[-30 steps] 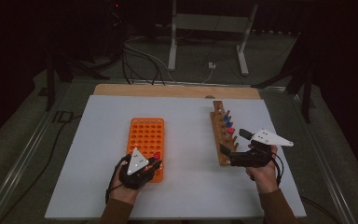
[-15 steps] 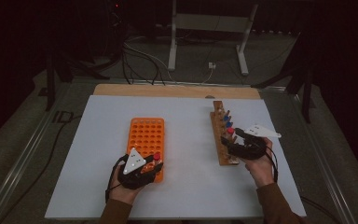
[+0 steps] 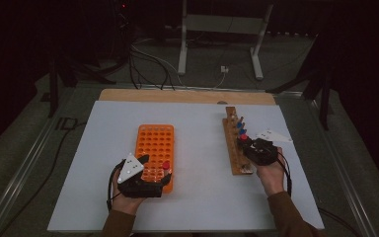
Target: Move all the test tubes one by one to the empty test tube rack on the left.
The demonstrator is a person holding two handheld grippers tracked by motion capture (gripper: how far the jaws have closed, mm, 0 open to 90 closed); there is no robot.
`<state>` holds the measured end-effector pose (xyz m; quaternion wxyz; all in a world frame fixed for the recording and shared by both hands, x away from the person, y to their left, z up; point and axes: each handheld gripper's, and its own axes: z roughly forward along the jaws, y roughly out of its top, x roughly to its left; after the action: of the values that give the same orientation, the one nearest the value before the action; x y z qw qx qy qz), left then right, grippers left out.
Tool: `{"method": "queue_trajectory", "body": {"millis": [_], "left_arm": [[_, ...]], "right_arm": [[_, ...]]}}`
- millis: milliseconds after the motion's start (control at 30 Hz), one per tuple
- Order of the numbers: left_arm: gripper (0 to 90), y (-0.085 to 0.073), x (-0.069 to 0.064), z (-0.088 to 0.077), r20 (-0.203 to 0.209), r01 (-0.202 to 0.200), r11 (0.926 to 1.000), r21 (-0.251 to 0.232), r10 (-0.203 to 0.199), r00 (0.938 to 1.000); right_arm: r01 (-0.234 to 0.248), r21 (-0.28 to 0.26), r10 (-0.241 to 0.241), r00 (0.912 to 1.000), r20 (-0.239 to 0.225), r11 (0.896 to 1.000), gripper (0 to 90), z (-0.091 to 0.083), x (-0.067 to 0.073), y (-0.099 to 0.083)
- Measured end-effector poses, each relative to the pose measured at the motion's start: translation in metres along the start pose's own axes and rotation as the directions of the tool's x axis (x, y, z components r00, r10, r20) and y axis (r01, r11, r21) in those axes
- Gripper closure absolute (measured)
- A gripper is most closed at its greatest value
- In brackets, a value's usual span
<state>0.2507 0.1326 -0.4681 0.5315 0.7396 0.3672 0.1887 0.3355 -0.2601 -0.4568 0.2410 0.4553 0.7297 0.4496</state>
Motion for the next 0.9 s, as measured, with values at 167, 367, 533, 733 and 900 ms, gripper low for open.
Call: {"method": "queue_trajectory", "body": {"millis": [167,367,533,733,900], "left_arm": [[2.2,0.002,0.004,0.0,-0.012,0.01,0.9999,-0.012,-0.01,0.9999],[2.3,0.003,0.005,-0.001,-0.019,0.023,0.9994,-0.028,-0.023,0.9995],[4.2,0.007,0.004,-0.003,-0.019,0.029,0.9983,-0.051,-0.03,0.9994],[5.5,0.02,-0.002,0.0,-0.021,0.013,0.9978,-0.065,-0.015,0.9997],[8.0,0.035,-0.013,0.004,-0.038,-0.029,0.9962,-0.082,0.026,0.999]], "right_arm": [[-0.008,-0.03,0.008,1.0,0.004,1.0,74.9,-0.006,-0.001,0.003],[-0.029,-0.078,0.028,0.9995,-0.013,0.997,74.9,-0.017,-0.004,0.008],[-0.035,-0.117,0.033,0.9993,-0.018,0.993,74.9,-0.027,-0.004,0.015],[-0.051,-0.178,0.044,0.9981,-0.042,0.983,75.0,-0.044,-0.005,0.027],[-0.06,-0.188,0.039,0.993,-0.112,0.98,75.0,-0.05,0.004,0.033]]}}
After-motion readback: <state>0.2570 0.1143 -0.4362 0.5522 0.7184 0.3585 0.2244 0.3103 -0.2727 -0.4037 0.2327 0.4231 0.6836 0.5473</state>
